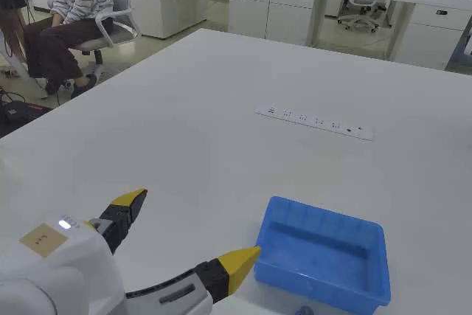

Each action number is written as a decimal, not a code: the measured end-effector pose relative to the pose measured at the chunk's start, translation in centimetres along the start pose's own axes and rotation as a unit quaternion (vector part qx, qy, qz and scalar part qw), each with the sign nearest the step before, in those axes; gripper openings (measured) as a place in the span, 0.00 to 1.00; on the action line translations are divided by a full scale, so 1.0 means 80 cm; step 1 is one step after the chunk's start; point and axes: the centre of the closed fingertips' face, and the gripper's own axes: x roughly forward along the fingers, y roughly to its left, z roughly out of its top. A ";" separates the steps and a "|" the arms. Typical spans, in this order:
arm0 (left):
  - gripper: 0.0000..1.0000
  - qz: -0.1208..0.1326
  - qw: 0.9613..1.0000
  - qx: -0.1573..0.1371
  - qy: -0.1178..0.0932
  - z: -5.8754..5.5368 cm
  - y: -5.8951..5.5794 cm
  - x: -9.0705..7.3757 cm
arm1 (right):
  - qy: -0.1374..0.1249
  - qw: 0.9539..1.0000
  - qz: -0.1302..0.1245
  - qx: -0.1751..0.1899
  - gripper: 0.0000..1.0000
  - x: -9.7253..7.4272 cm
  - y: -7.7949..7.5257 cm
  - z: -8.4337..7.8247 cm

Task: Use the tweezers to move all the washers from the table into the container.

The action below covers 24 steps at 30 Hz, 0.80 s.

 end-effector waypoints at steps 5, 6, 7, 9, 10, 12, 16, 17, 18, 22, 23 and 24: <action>0.92 0.000 1.000 0.001 0.002 -0.001 -0.001 0.001 | 0.003 1.000 0.004 -0.002 0.84 0.001 0.002 -0.001; 0.92 -0.001 1.000 0.002 0.004 -0.002 -0.001 0.001 | 0.004 1.000 0.004 -0.002 0.84 0.001 0.002 -0.002; 0.92 -0.001 1.000 0.003 0.004 -0.002 -0.001 0.001 | 0.003 1.000 0.003 -0.002 0.84 0.001 0.001 -0.001; 0.92 -0.001 1.000 0.003 0.003 -0.002 -0.001 0.001 | 0.001 1.000 0.001 -0.001 0.84 0.001 0.000 -0.001; 0.92 -0.001 1.000 0.002 0.001 -0.001 0.000 0.001 | 0.001 1.000 0.001 -0.001 0.84 0.001 -0.001 -0.001; 0.92 0.001 1.000 0.002 0.000 -0.001 0.001 0.001 | -0.001 1.000 0.000 0.000 0.84 0.001 -0.001 0.000; 0.92 0.000 1.000 0.002 0.001 -0.001 0.000 0.002 | -0.004 1.000 -0.001 0.000 0.84 0.000 -0.002 0.001; 0.92 0.000 1.000 0.002 0.001 -0.001 0.000 0.002 | -0.003 1.000 -0.002 0.000 0.84 0.000 -0.003 0.001; 0.92 0.000 1.000 0.002 -0.001 0.000 0.000 0.002 | -0.003 1.000 -0.002 0.001 0.84 0.001 -0.003 0.001; 0.92 0.001 1.000 0.000 -0.002 0.001 0.001 0.002 | -0.003 1.000 -0.003 0.000 0.84 0.001 -0.002 0.001; 0.92 0.001 1.000 0.001 -0.001 0.000 0.002 0.002 | -0.004 1.000 -0.003 0.001 0.84 0.001 -0.002 0.001; 0.92 0.001 1.000 0.001 0.000 0.000 0.001 0.002 | -0.004 1.000 -0.002 0.001 0.84 0.001 -0.002 0.001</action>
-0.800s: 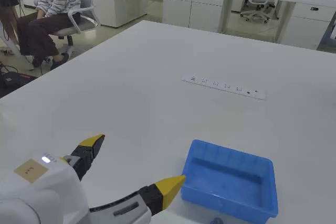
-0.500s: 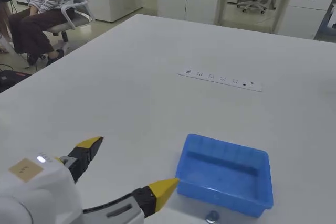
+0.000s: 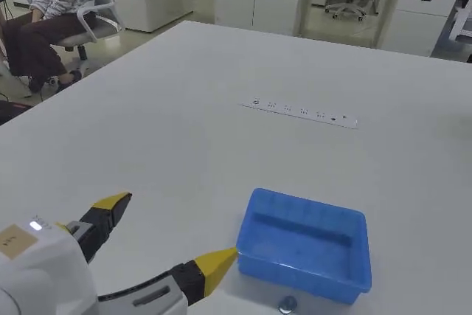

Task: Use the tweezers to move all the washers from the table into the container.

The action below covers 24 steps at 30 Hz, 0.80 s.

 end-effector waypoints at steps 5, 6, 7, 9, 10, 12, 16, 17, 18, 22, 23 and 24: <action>0.92 -0.002 1.000 0.001 0.002 -0.001 0.000 0.000 | 0.000 1.000 -0.001 -0.001 0.84 0.000 0.000 0.000; 0.92 -0.002 1.000 0.001 0.003 -0.001 0.000 0.000 | 0.000 1.000 -0.001 0.000 0.83 0.000 0.000 0.000; 0.92 -0.003 1.000 0.000 0.002 -0.001 -0.001 0.000 | 0.000 1.000 -0.001 -0.001 0.83 0.000 0.000 0.000; 0.91 -0.003 1.000 0.001 0.003 -0.001 0.000 0.000 | -0.001 1.000 -0.002 -0.001 0.83 0.000 -0.001 0.000; 0.91 -0.003 1.000 0.001 0.003 -0.001 -0.001 0.001 | 0.000 1.000 -0.003 -0.001 0.83 0.000 -0.001 0.000; 0.92 -0.004 1.000 0.000 0.002 -0.001 -0.001 0.001 | -0.002 1.000 -0.002 0.000 0.84 0.000 -0.001 0.000; 0.92 -0.012 1.000 -0.009 -0.012 0.005 -0.004 0.000 | 0.002 1.000 0.000 -0.004 0.84 0.001 0.001 -0.001; 0.92 -0.011 1.000 -0.009 -0.010 0.004 -0.004 0.000 | 0.001 1.000 0.000 -0.004 0.84 0.001 0.001 -0.001; 0.92 -0.011 1.000 -0.009 -0.006 0.003 -0.004 0.000 | 0.001 1.000 0.000 -0.003 0.84 0.001 0.001 -0.001; 0.92 -0.015 1.000 -0.009 -0.004 0.002 -0.006 0.001 | 0.001 1.000 -0.002 -0.003 0.84 0.000 0.000 -0.001; 0.92 -0.016 1.000 -0.009 -0.004 0.002 -0.007 0.001 | 0.002 1.000 -0.002 -0.004 0.84 0.000 0.000 -0.001; 0.92 -0.016 1.000 -0.009 -0.004 0.002 -0.007 0.001 | 0.002 1.000 -0.001 -0.004 0.84 0.000 0.001 -0.001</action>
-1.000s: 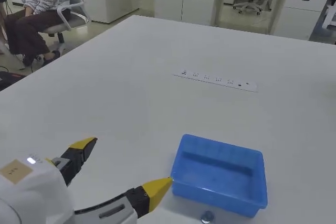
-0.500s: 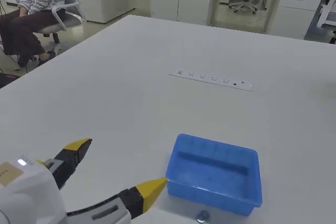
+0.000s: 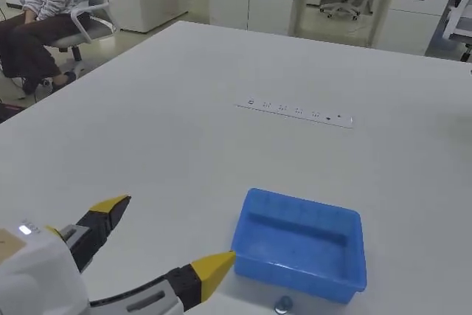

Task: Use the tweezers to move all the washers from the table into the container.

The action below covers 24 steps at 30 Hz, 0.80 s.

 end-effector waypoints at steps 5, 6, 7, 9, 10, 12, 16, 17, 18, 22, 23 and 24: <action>0.92 -0.001 1.000 -0.002 0.001 -0.001 0.000 -0.001 | 0.002 1.000 -0.002 -0.004 0.85 0.000 -0.001 -0.001; 0.91 -0.001 1.000 -0.002 0.001 -0.001 0.000 -0.001 | 0.003 1.000 -0.002 -0.007 0.85 0.000 -0.001 -0.001; 0.91 0.000 1.000 -0.003 0.002 -0.001 0.000 -0.001 | 0.004 1.000 -0.003 -0.008 0.85 -0.001 -0.001 -0.001; 0.91 0.000 1.000 -0.004 0.004 -0.002 0.000 -0.001 | 0.005 1.000 -0.008 -0.007 0.84 -0.001 -0.004 -0.002; 0.91 0.001 1.000 -0.003 0.002 -0.001 0.000 -0.001 | 0.003 1.000 -0.010 -0.005 0.85 -0.002 -0.005 -0.001; 0.91 0.003 1.000 -0.003 0.001 -0.001 0.000 -0.001 | 0.002 1.000 -0.010 -0.003 0.84 -0.002 -0.006 -0.001; 0.91 -0.001 1.000 -0.006 0.004 -0.002 -0.002 -0.001 | 0.002 1.000 -0.009 -0.006 0.84 -0.002 -0.005 0.000; 0.91 -0.002 1.000 -0.005 0.004 -0.002 -0.002 -0.001 | 0.002 1.000 -0.011 -0.006 0.84 -0.002 -0.006 0.000; 0.91 -0.002 1.000 -0.005 0.005 -0.002 -0.003 -0.001 | 0.001 1.000 -0.014 -0.003 0.84 -0.003 -0.008 0.000; 0.91 -0.005 1.000 -0.010 0.006 -0.003 -0.005 -0.001 | 0.001 1.000 -0.015 0.000 0.85 -0.003 -0.009 0.000; 0.91 -0.006 1.000 -0.013 0.008 -0.004 -0.005 0.000 | 0.002 1.000 -0.013 -0.001 0.85 -0.002 -0.008 0.000; 0.91 -0.008 1.000 -0.014 0.011 -0.005 -0.006 0.000 | 0.003 1.000 -0.011 -0.002 0.85 -0.002 -0.007 0.000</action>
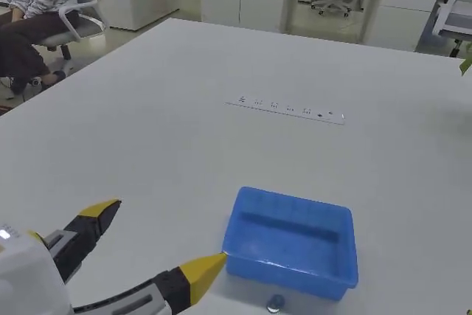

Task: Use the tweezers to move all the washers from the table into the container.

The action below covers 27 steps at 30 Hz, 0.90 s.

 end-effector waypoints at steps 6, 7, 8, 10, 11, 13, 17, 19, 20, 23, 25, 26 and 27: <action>0.84 -0.039 0.996 0.010 0.077 -0.028 -0.014 0.002 | 0.005 1.000 -0.004 -0.005 0.82 -0.001 -0.003 -0.002; 0.82 -0.055 0.992 0.010 0.113 -0.043 -0.020 0.001 | 0.011 1.000 -0.004 -0.001 0.83 0.000 -0.003 -0.005; 0.80 -0.067 0.989 0.012 0.132 -0.050 -0.026 0.000 | 0.013 1.000 -0.003 -0.001 0.83 0.000 -0.002 -0.005; 0.75 -0.099 0.982 0.046 0.155 -0.060 -0.038 0.000 | 0.014 1.000 -0.002 -0.011 0.82 0.001 -0.001 -0.005; 0.72 -0.104 0.979 0.059 0.164 -0.063 -0.040 0.000 | 0.016 1.000 -0.001 -0.012 0.82 0.001 -0.001 -0.006; 0.66 -0.127 0.969 0.083 0.197 -0.075 -0.047 -0.003 | 0.020 1.000 -0.001 -0.014 0.82 0.001 -0.001 -0.008; 0.55 -0.178 0.949 0.094 0.242 -0.088 -0.062 -0.004 | 0.023 1.000 -0.005 -0.020 0.80 0.001 -0.002 -0.008; 0.48 -0.192 0.943 0.110 0.250 -0.091 -0.064 0.001 | 0.024 0.999 -0.005 -0.024 0.79 0.001 -0.002 -0.009; 0.47 -0.199 0.938 0.113 0.260 -0.095 -0.065 0.001 | 0.025 0.999 -0.004 -0.027 0.79 0.001 -0.001 -0.009; 0.43 -0.226 0.921 0.129 0.289 -0.111 -0.069 0.004 | 0.034 0.999 -0.001 -0.041 0.75 0.002 0.001 -0.012; 0.40 -0.244 0.905 0.153 0.312 -0.122 -0.070 0.002 | 0.039 0.998 -0.001 -0.048 0.75 0.003 0.002 -0.014; 0.38 -0.251 0.900 0.168 0.315 -0.125 -0.070 0.002 | 0.039 0.998 -0.001 -0.049 0.76 0.003 0.002 -0.014; 0.36 -0.260 0.891 0.181 0.325 -0.130 -0.071 0.000 | 0.039 0.998 -0.003 -0.051 0.76 0.003 0.001 -0.014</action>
